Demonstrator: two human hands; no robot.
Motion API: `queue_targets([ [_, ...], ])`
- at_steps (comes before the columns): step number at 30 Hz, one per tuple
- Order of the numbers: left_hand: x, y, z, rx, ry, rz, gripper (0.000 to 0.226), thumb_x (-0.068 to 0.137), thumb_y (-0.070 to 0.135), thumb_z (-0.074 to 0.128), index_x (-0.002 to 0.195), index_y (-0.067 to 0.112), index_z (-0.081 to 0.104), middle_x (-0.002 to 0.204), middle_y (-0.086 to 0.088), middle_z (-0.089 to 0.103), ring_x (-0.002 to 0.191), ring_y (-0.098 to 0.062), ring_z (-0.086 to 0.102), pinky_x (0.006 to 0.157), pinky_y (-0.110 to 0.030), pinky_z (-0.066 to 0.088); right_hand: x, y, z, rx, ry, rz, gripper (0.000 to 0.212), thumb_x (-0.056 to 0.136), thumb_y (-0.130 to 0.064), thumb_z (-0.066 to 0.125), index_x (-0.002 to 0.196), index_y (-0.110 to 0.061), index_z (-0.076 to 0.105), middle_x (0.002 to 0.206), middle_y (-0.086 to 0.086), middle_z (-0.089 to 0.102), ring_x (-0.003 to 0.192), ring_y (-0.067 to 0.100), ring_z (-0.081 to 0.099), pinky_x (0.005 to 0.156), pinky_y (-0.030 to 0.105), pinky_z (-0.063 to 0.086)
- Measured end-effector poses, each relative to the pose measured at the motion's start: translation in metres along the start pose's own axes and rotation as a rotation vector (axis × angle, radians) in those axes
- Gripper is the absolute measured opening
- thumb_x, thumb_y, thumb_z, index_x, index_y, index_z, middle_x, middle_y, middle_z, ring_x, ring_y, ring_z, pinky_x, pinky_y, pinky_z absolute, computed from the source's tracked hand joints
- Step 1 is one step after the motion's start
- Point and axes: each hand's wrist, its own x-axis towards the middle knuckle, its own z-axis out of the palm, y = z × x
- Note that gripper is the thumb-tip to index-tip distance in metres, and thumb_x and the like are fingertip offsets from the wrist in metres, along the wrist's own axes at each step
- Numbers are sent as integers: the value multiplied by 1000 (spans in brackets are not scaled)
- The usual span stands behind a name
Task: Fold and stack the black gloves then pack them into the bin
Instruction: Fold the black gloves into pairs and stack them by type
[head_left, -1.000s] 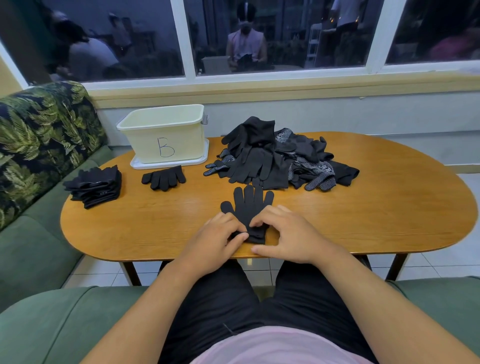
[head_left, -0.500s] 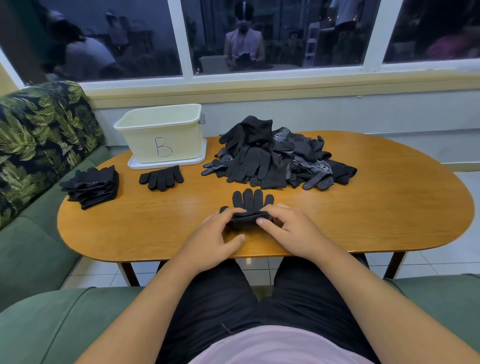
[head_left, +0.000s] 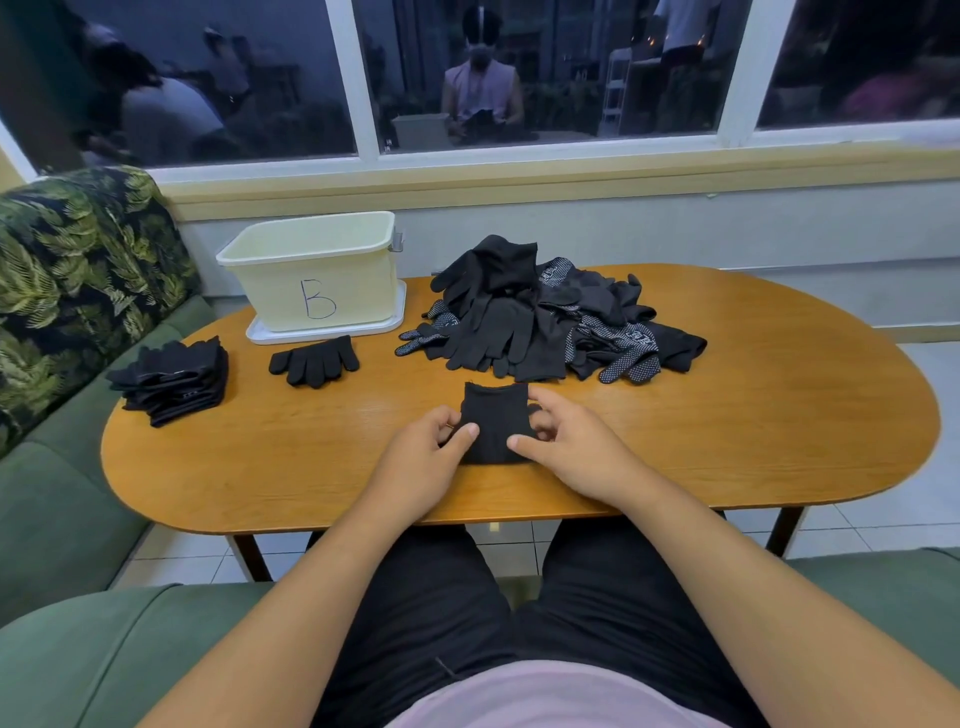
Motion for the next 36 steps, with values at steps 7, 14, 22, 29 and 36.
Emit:
queue_targets([
  [7, 13, 18, 8, 50, 121, -83, 26, 104, 47, 62, 125, 33, 53, 91, 9, 67, 81, -9, 64, 60, -28, 44, 31, 7, 5, -49, 92, 143, 59, 102, -37, 71, 155, -30, 47, 99, 0, 78, 88, 16, 74, 80, 34, 57],
  [14, 20, 18, 26, 252, 265, -3, 25, 103, 49, 62, 119, 41, 45, 70, 8, 61, 82, -22, 62, 68, -39, 53, 36, 11, 14, -138, 230, 173, 59, 100, -38, 73, 154, -28, 51, 100, -10, 70, 99, 8, 66, 85, 27, 50],
  [22, 27, 16, 32, 489, 274, 99, 30, 110, 44, 47, 137, 43, 58, 98, 10, 74, 99, -18, 65, 96, -38, 41, 31, 1, 23, -356, 357, 81, 53, 99, -27, 74, 147, -30, 53, 107, -14, 60, 96, 11, 64, 74, 26, 51],
  [29, 31, 15, 33, 686, 206, 81, 43, 113, 46, 32, 151, 48, 53, 115, 11, 74, 112, -19, 58, 94, -40, 38, 31, 11, 24, -736, 298, -259, 40, 96, -8, 68, 133, -24, 61, 125, -3, 53, 109, 22, 54, 82, 42, 58],
  [36, 28, 6, 21, 697, 266, 44, 42, 111, 43, 41, 152, 42, 50, 128, 7, 65, 122, -19, 54, 104, -41, 39, 41, 21, 15, -643, 9, -221, 49, 101, 3, 51, 138, -22, 71, 149, -2, 63, 138, 21, 55, 118, 40, 42],
])
